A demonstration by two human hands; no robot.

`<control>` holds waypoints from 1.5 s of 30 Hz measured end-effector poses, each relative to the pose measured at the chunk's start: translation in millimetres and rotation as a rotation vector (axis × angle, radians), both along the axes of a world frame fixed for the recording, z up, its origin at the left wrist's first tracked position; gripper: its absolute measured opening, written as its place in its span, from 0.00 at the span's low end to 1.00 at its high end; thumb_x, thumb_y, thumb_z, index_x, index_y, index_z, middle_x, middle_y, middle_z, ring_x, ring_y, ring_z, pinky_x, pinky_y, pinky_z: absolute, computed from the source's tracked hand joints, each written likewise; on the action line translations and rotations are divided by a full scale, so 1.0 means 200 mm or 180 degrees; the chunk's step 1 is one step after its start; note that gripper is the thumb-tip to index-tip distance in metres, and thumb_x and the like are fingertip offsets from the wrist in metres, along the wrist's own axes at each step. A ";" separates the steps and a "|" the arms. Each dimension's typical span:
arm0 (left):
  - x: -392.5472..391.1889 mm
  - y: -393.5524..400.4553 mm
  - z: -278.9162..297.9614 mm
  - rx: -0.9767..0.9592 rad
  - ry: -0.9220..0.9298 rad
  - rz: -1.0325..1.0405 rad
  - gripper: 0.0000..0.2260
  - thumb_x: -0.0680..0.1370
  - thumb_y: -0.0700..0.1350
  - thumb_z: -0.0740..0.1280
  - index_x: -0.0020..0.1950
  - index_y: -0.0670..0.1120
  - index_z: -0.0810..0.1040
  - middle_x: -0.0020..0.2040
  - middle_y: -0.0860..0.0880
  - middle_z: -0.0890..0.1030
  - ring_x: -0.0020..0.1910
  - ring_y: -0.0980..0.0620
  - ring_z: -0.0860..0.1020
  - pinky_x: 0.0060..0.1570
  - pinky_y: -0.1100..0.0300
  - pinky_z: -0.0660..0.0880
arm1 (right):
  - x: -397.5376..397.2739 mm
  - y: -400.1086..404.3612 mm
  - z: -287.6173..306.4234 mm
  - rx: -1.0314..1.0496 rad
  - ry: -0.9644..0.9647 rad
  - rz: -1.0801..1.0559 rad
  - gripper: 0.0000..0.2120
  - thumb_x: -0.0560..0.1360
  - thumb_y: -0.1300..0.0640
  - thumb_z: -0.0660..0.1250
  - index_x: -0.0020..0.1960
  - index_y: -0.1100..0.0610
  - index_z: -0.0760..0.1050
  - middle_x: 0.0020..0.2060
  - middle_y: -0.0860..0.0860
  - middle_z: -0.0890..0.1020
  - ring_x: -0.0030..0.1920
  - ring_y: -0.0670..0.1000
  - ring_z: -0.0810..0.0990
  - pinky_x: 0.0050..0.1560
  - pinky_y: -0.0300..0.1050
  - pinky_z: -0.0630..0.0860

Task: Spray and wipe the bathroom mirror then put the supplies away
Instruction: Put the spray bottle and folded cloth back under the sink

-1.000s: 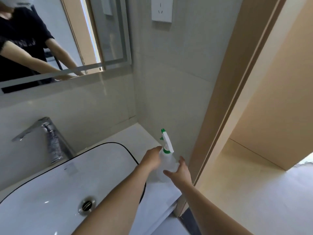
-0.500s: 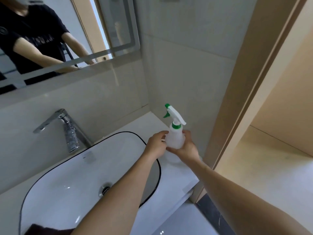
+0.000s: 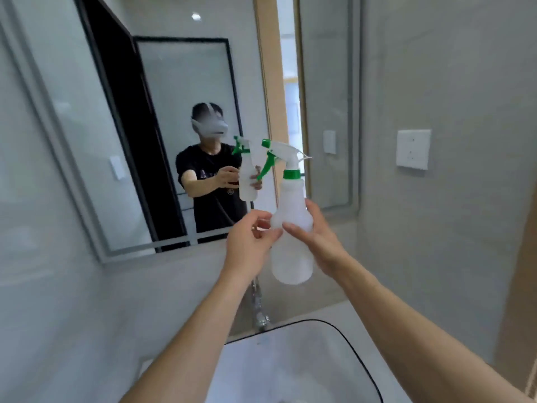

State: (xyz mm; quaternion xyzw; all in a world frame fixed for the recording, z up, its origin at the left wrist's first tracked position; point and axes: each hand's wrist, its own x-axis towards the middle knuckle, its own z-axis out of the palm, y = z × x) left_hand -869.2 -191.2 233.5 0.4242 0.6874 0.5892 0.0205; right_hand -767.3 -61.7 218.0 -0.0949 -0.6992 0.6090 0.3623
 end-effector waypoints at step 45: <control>0.00 -0.62 1.13 0.0707 0.0693 0.0550 0.16 0.82 0.47 0.66 0.50 0.32 0.79 0.37 0.43 0.79 0.21 0.61 0.72 0.24 0.69 0.70 | 0.01 -0.46 0.53 0.0481 0.0307 0.1135 0.31 0.65 0.41 0.76 0.65 0.33 0.70 0.69 0.41 0.75 0.60 0.44 0.82 0.50 0.40 0.81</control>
